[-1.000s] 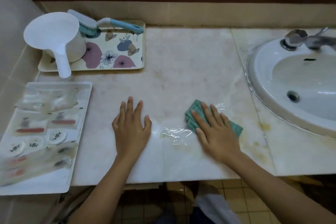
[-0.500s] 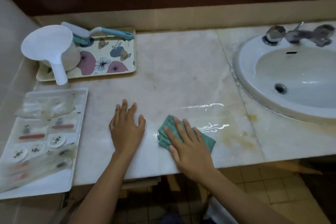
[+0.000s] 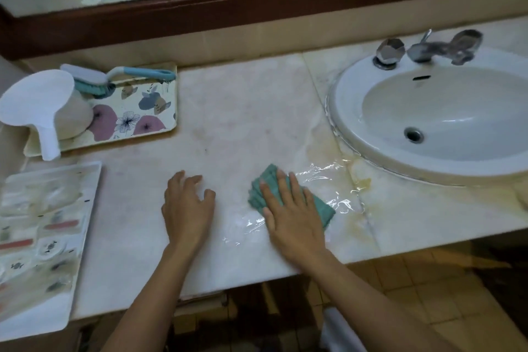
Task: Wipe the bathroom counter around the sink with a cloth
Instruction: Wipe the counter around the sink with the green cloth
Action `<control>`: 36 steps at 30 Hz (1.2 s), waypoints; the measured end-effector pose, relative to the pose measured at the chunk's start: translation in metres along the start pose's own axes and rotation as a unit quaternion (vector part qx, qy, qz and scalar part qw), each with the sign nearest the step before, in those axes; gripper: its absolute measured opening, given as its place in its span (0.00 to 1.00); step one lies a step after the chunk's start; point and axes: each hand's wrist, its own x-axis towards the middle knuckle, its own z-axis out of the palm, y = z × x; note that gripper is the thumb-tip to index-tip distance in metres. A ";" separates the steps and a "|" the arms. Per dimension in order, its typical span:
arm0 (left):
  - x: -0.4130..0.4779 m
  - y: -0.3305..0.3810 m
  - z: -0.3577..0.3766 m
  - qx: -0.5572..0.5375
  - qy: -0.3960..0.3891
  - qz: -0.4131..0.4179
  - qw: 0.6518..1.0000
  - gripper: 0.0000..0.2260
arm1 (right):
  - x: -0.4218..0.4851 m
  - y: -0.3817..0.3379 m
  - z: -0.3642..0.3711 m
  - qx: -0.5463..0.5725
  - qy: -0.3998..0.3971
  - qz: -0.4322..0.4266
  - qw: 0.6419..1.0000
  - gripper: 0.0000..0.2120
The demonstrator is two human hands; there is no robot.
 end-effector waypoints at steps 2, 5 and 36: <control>-0.011 0.026 0.018 -0.005 -0.008 0.101 0.995 0.20 | -0.032 0.024 -0.002 -0.026 -0.006 -0.060 0.998 0.27; -0.010 0.051 0.047 0.032 -0.051 0.149 0.987 0.23 | -0.047 0.078 -0.015 -0.064 -0.006 -0.062 0.996 0.27; -0.013 0.062 0.066 0.147 -0.026 0.128 0.981 0.23 | -0.063 0.175 -0.043 -0.007 0.053 0.151 0.987 0.25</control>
